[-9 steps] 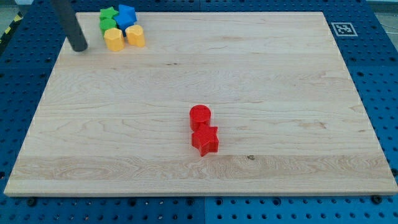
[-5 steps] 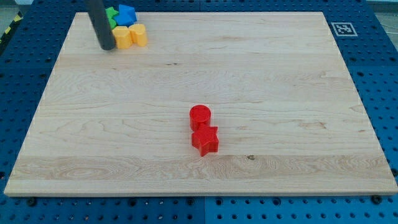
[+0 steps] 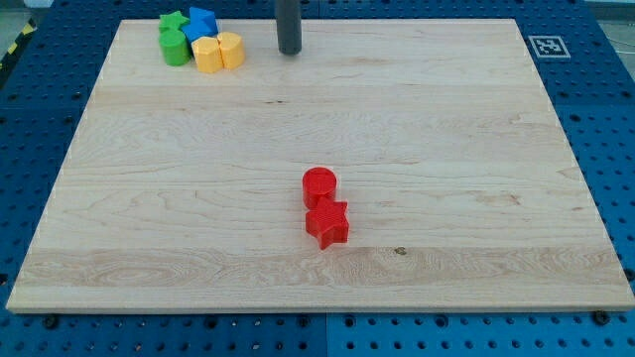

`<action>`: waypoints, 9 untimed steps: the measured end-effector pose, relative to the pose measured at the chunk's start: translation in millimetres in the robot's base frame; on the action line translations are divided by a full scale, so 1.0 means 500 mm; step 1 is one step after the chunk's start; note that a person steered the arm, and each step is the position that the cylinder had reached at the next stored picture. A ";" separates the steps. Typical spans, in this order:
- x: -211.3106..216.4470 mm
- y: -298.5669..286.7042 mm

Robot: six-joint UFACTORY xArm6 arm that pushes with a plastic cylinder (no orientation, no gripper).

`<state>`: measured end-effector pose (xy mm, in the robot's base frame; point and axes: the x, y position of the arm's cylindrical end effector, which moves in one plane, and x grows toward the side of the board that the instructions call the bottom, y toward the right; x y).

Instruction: Move the yellow heart above the red circle

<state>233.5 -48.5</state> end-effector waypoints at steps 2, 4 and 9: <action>-0.037 -0.177; 0.112 -0.168; 0.233 -0.106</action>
<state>350.1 -101.7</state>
